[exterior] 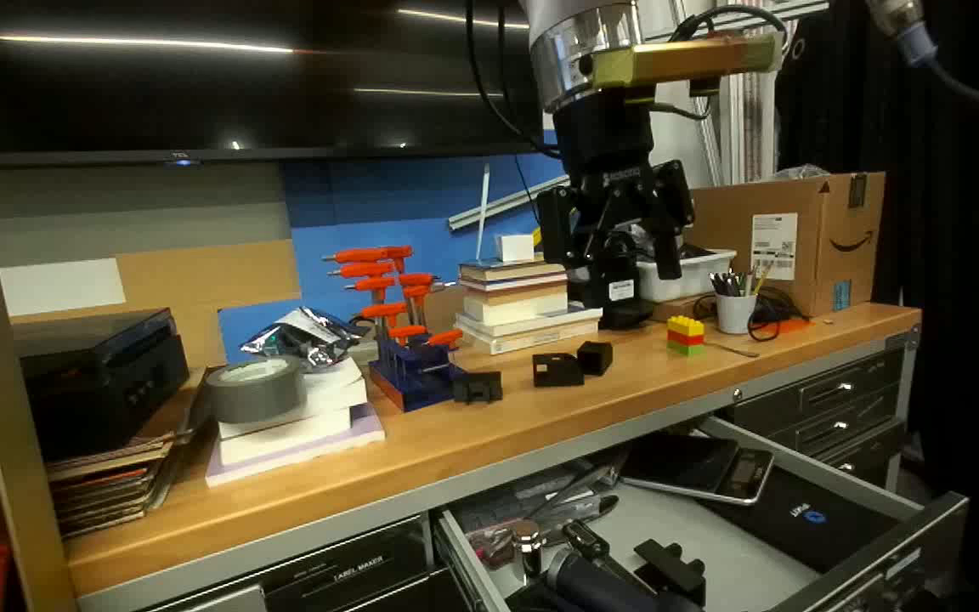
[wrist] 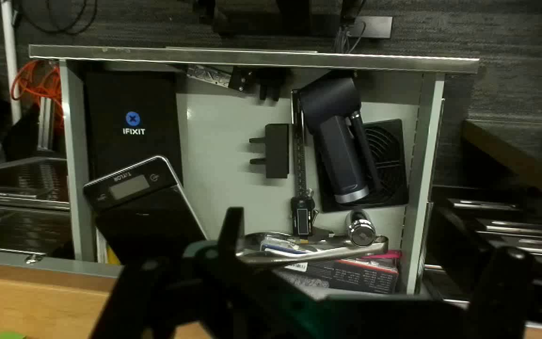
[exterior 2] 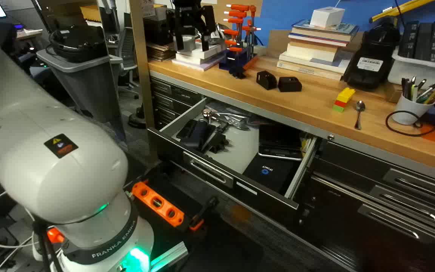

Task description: Place the three objects on the counter inside the open drawer, push the drawer closed

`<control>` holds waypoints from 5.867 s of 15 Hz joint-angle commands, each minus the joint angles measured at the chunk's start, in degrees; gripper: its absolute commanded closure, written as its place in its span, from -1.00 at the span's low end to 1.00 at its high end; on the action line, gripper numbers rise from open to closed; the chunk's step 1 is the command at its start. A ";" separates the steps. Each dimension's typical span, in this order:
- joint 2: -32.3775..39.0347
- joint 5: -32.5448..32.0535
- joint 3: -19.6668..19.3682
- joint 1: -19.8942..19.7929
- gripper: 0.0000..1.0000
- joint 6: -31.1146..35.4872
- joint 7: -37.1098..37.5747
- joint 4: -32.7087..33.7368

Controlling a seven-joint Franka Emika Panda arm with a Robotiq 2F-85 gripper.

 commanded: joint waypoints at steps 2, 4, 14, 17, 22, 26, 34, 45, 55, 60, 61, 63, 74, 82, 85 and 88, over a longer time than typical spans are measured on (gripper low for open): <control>0.01 -0.36 -1.16 1.33 -1.00 -0.15 0.34 0.56; -0.14 -0.37 -1.16 1.32 -1.00 -0.15 0.34 0.76; 6.34 7.31 -1.05 2.15 -1.00 12.24 7.20 0.51; 10.14 10.37 -0.44 3.30 -1.00 19.80 11.12 0.67; 17.29 9.57 0.45 6.04 -1.00 35.21 18.69 1.50; 22.78 5.05 -0.18 8.23 -1.00 44.10 22.23 2.58; 36.41 -10.99 -6.80 13.90 -1.00 49.53 30.03 12.78; 46.00 -20.25 -17.69 22.09 -1.00 28.51 37.22 28.60; 49.59 -18.67 -16.66 18.80 -1.00 28.94 39.56 31.85; 52.76 -15.21 -16.23 16.35 -1.00 30.92 38.92 35.44; 53.20 -14.49 -16.28 16.05 -1.00 31.37 38.93 36.10; 54.13 -13.06 -16.55 15.59 -1.00 32.12 39.20 37.41; 56.34 -11.30 -17.09 14.92 -0.49 30.99 38.30 40.81; 56.28 -10.87 -16.94 15.15 0.50 28.43 38.00 41.61; 56.12 -10.93 -17.06 15.07 0.43 28.21 38.06 41.34; 54.48 -11.53 -17.81 14.57 0.45 27.65 37.68 39.43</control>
